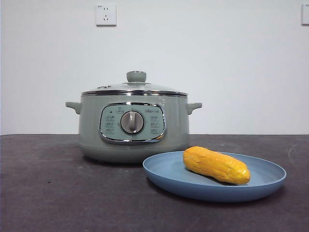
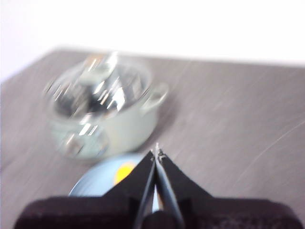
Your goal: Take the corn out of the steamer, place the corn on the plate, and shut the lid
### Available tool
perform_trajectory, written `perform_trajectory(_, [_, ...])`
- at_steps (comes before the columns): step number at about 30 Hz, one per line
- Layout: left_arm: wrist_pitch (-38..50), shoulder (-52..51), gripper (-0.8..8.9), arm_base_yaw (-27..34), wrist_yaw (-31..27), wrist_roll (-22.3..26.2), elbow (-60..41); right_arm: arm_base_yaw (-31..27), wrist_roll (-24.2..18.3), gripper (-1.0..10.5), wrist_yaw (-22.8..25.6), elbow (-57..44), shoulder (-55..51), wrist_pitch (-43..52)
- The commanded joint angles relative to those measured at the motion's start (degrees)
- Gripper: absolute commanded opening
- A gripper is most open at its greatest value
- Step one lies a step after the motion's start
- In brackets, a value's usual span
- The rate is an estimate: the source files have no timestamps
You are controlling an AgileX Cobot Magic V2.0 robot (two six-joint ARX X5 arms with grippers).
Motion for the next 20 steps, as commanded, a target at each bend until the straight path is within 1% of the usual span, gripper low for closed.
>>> perform_trajectory(1, [0.5,-0.1,-0.04,0.2,-0.1,-0.6,-0.9,-4.7,-0.4,0.0,0.2,-5.9,-4.7,6.4])
perform_trajectory(5, [0.5,-0.1,-0.04,0.2,-0.1,-0.6,-0.9,-9.4,-0.2,0.0,0.2,-16.8,-11.5,16.4])
perform_trajectory(11, [0.5,-0.1,-0.04,0.2,-0.1,-0.6,-0.9,-11.7,-0.2,0.0,0.9,-31.2,-18.4,26.0])
perform_trajectory(13, [0.5,-0.1,-0.04,0.2,-0.1,-0.6,-0.9,-11.8,0.1,0.0,1.7,-34.5,-20.3,27.6])
perform_trajectory(16, [0.5,-0.1,-0.04,0.2,-0.1,-0.6,-0.9,-11.8,0.2,0.0,1.7,-38.8,-22.7,28.1])
perform_trajectory(20, [0.5,-0.1,-0.04,0.2,-0.1,-0.6,-0.9,-11.9,0.1,0.0,1.8,-41.9,-22.6,27.8])
